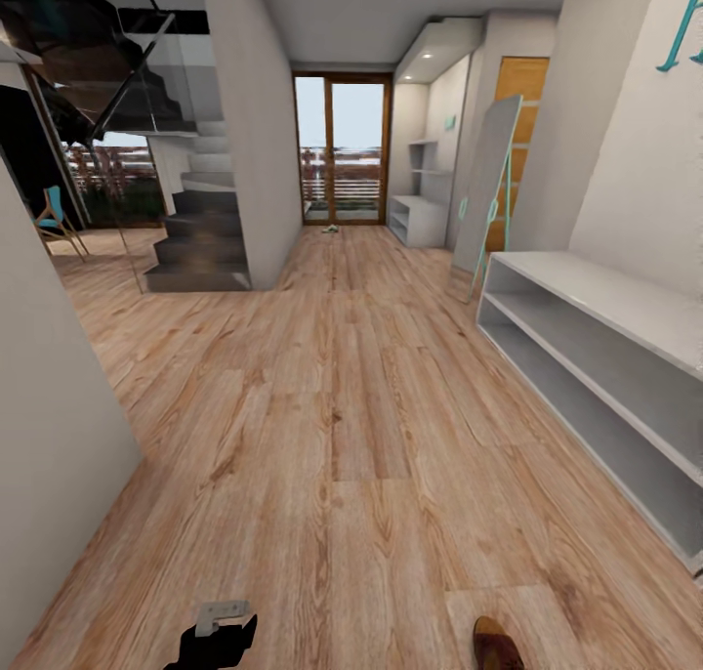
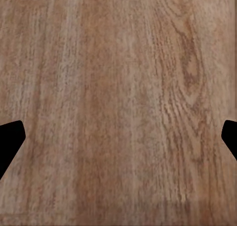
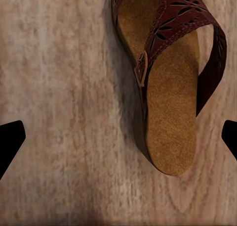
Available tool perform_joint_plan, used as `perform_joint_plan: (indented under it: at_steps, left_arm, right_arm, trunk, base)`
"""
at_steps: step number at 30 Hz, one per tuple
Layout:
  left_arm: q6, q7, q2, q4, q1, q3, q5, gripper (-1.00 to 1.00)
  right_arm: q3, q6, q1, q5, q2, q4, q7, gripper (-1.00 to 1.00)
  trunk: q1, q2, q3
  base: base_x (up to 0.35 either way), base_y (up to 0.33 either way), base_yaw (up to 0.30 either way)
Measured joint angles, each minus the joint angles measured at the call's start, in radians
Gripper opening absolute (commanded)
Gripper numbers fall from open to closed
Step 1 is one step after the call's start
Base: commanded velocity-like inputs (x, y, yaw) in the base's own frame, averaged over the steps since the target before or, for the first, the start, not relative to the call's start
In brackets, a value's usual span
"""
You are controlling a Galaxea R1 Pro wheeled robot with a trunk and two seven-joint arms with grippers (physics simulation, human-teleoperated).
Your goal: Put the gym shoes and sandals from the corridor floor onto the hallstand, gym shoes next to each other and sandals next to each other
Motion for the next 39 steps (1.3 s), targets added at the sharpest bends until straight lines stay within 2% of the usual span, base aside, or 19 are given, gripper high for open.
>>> perform_joint_plan:
  at_steps: [33, 36, 39]
  left_arm:
    - [0.000, 0.001, 0.000, 0.001, 0.000, 0.000, 0.000, 1.00]
    - [0.006, 0.003, -0.014, 0.018, 0.003, -0.004, 0.000, 1.00]
    - [0.006, 0.003, -0.014, 0.021, 0.003, -0.004, 0.000, 1.00]
  right_arm:
    - [0.000, 0.001, 0.000, 0.001, -0.003, 0.000, 0.002, 1.00]
    - [0.003, -0.006, 0.017, 0.001, -0.006, 0.009, 0.000, 1.00]
    - [0.003, -0.006, 0.027, 0.001, -0.006, 0.009, 0.000, 1.00]
  trunk:
    - [0.000, 0.000, 0.000]
    - [0.000, 0.000, 0.000]
    - [0.000, 0.000, 0.000]
  base:
    - [0.000, -0.078, -0.006]
    - [0.000, 0.000, 0.000]
    - [0.000, 0.000, 0.000]
